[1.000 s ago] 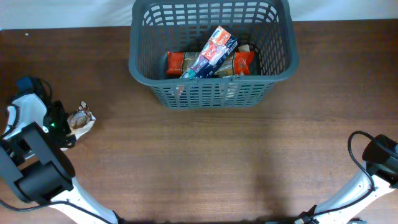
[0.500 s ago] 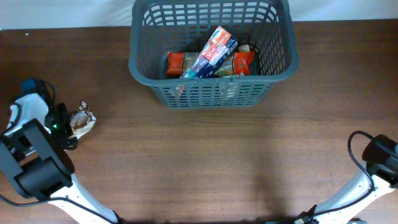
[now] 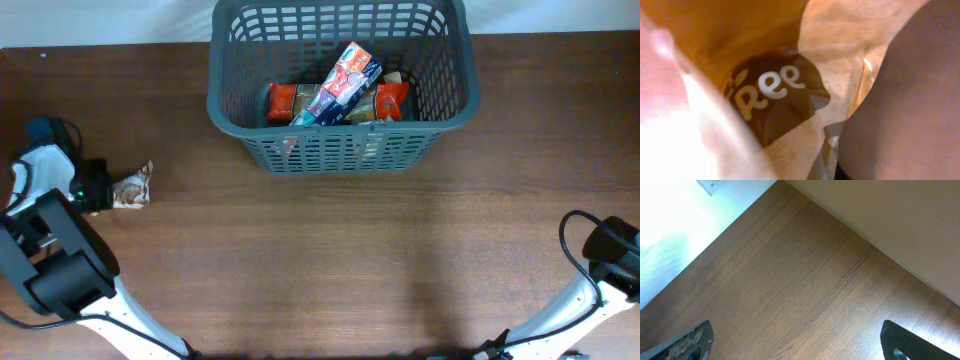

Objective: Pack container
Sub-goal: 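Lower the left gripper and close it on the brown paper pouch, then lift the pouch and carry it over the basket with the left gripper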

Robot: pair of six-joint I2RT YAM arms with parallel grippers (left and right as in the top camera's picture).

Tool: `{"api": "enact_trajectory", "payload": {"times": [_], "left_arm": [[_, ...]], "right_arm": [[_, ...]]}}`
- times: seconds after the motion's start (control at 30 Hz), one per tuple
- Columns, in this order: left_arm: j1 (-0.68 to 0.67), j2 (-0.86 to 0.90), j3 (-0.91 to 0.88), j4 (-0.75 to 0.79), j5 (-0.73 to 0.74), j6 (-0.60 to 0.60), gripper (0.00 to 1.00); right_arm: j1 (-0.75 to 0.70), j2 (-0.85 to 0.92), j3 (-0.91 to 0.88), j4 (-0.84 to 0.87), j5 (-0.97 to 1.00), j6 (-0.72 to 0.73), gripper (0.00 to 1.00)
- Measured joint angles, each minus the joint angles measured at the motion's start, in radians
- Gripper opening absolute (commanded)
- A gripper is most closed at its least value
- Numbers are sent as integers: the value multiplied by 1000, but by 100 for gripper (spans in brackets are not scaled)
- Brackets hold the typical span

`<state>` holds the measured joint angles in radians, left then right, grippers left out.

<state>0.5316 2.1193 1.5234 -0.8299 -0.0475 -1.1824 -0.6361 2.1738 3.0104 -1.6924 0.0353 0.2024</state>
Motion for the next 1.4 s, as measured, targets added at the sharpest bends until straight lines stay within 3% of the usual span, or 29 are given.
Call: {"api": "enact_trajectory", "payload": {"times": [0.23,0.43,0.57,0.77,0.97,1.2,1.4], "left_arm": [[0,-2,148,1,178,167,2],[-7,-82,354,68,364,396,2],[-47,-200,505,235,574,533,2],[-212,-354,572,621,797,596,2],[-455,-366,578,802,858,688,2],[-665,-299,577,751,816,966,2],[-722,-198,577,698,758,1061,2]], "right_arm": [[0,0,0,0,0,0,99],[0,0,0,0,0,0,99],[0,0,0,0,0,0,99],[0,0,0,0,0,1,99],[0,0,0,0,0,0,99],[0,0,0,0,0,0,99],[0,0,0,0,0,0,99]]}}
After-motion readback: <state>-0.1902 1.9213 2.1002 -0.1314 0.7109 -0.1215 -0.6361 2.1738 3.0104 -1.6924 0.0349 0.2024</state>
